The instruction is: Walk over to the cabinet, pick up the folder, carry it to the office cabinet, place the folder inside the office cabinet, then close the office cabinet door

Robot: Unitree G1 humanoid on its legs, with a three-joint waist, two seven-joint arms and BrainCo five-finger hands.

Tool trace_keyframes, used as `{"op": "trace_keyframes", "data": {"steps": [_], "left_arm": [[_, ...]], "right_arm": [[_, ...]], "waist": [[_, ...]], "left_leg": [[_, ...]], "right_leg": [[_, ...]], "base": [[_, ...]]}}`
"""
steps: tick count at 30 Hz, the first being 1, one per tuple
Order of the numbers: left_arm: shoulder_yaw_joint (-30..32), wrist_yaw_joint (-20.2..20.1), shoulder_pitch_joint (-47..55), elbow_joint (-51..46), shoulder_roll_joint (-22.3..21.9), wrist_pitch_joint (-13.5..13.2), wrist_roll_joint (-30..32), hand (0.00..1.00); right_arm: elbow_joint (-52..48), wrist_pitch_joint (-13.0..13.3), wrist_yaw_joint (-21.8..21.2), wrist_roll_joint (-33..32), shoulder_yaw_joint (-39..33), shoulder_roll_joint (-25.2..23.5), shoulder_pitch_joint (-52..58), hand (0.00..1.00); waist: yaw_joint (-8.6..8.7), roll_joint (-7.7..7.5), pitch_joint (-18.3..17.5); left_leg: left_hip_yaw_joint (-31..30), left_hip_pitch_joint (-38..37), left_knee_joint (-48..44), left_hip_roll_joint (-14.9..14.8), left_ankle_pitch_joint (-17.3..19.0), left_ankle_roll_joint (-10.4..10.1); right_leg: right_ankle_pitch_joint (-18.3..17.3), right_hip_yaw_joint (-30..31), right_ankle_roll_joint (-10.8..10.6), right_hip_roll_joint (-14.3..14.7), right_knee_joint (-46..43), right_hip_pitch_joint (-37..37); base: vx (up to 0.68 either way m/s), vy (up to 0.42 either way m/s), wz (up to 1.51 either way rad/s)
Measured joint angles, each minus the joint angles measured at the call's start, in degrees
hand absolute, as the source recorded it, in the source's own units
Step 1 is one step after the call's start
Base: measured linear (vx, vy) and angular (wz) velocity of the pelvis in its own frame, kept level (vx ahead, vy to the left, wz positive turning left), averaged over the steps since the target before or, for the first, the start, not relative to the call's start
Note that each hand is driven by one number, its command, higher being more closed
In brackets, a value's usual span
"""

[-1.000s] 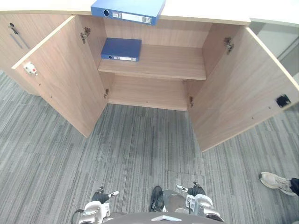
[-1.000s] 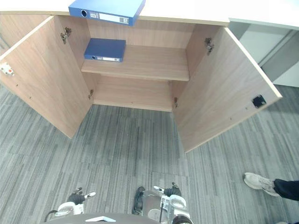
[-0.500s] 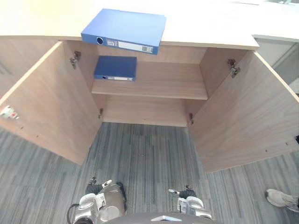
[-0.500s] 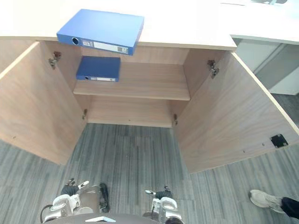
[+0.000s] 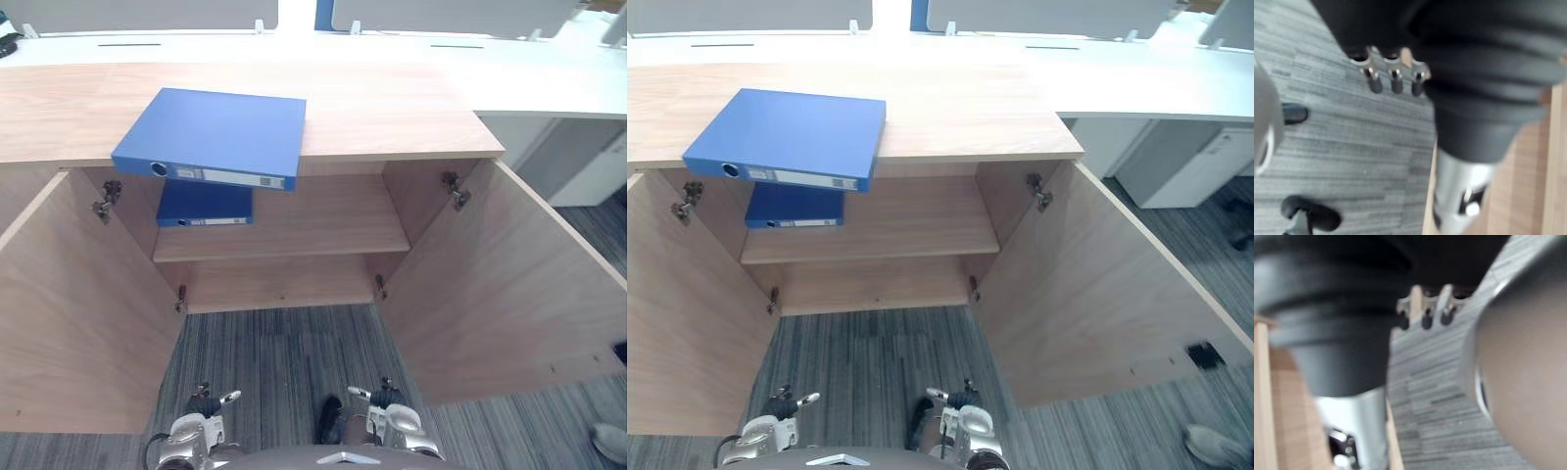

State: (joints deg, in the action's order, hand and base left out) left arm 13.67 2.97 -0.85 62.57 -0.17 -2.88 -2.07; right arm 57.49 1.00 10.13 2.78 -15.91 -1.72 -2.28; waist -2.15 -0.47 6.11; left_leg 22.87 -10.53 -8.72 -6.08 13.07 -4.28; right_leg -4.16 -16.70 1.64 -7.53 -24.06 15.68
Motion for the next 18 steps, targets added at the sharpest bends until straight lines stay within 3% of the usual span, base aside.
{"op": "trace_keyframes", "data": {"steps": [4,6,8,9,10,12,14,16,18], "left_arm": [[1.0,-0.2,-0.1,-0.1,-2.9,0.0,0.2,0.00],[1.6,-0.8,-0.4,-1.2,-3.0,-0.2,0.6,0.00],[2.5,-0.9,-0.4,-3.2,-2.9,-0.7,0.6,0.00],[2.7,-0.8,-0.5,-3.4,-2.9,-0.8,0.6,0.00],[2.7,-0.8,-0.5,-3.4,-2.9,-0.8,0.6,0.00],[2.6,-0.8,-0.6,-3.3,-3.1,-0.8,0.6,0.00],[2.5,-0.8,-0.6,-3.2,-3.1,-0.8,0.6,0.00],[2.5,-0.7,-0.5,-2.5,-2.4,-0.7,0.6,0.00],[2.4,-0.7,-0.7,-2.2,-2.4,-0.6,0.6,0.00]], "right_arm": [[0.1,-0.1,0.0,0.0,-0.2,2.2,0.0,0.00],[1.2,-0.2,0.0,0.0,0.0,2.1,0.2,0.00],[1.8,-0.2,0.1,-0.1,1.8,2.4,0.2,0.00],[2.0,-0.2,0.3,-0.2,1.7,2.5,0.2,0.00],[1.9,-0.2,0.3,-0.2,1.7,2.5,0.1,0.00],[1.9,-0.2,0.4,-0.2,1.6,2.8,0.2,0.00],[2.0,-0.3,0.4,-0.2,1.5,2.6,0.1,0.00],[1.9,-0.2,0.4,-0.2,1.4,1.9,0.5,0.00],[2.0,-0.2,0.3,-0.2,1.1,1.4,1.1,0.00]], "waist": [[0.82,2.62,0.0],[0.60,1.32,1.0],[-0.01,1.19,1.3],[-0.40,1.05,1.4],[-0.45,1.16,1.3],[-0.73,1.87,1.2],[-1.16,2.18,0.8],[-0.76,0.75,-0.3],[-0.89,0.35,-0.6]], "left_leg": [[-2.4,-0.6,-1.4,-3.1,0.3,-0.4],[-4.8,2.4,-12.5,-6.0,0.5,-0.5],[-7.2,12.5,-33.3,-11.1,2.2,-0.8],[-7.0,15.5,-34.9,-11.6,2.8,-0.6],[-6.6,16.5,-33.9,-11.4,3.1,-0.2],[-5.6,17.6,-23.2,-9.7,3.2,0.6],[-5.7,16.9,-16.3,-7.9,-0.6,1.2],[-4.4,14.8,-12.0,-5.2,-1.6,2.2],[-3.6,14.0,-10.9,-3.8,-1.6,2.3]], "right_leg": [[-3.7,-1.9,0.0,2.9,1.7,-3.0],[-5.0,-3.3,-0.4,3.7,3.6,-7.3],[-5.8,-4.4,0.4,5.5,6.2,-10.9],[-5.8,-4.4,0.3,5.8,6.8,-11.8],[-5.8,-4.2,0.2,5.8,7.0,-12.0],[-5.5,-2.5,-0.7,5.5,7.0,-12.9],[-6.1,-0.4,-1.9,5.0,6.1,-12.6],[-5.1,0.7,-3.4,3.5,8.1,-12.8],[-3.8,1.2,-4.2,2.8,10.7,-14.0]], "base": [[0.19,-0.163,0.13],[0.15,-0.188,0.42],[0.11,-0.092,0.12],[0.11,-0.017,-0.15],[0.14,0.039,-0.27],[0.18,0.115,-0.38],[0.17,0.161,-0.42],[0.18,0.135,-0.17],[0.22,0.152,-0.09]]}}
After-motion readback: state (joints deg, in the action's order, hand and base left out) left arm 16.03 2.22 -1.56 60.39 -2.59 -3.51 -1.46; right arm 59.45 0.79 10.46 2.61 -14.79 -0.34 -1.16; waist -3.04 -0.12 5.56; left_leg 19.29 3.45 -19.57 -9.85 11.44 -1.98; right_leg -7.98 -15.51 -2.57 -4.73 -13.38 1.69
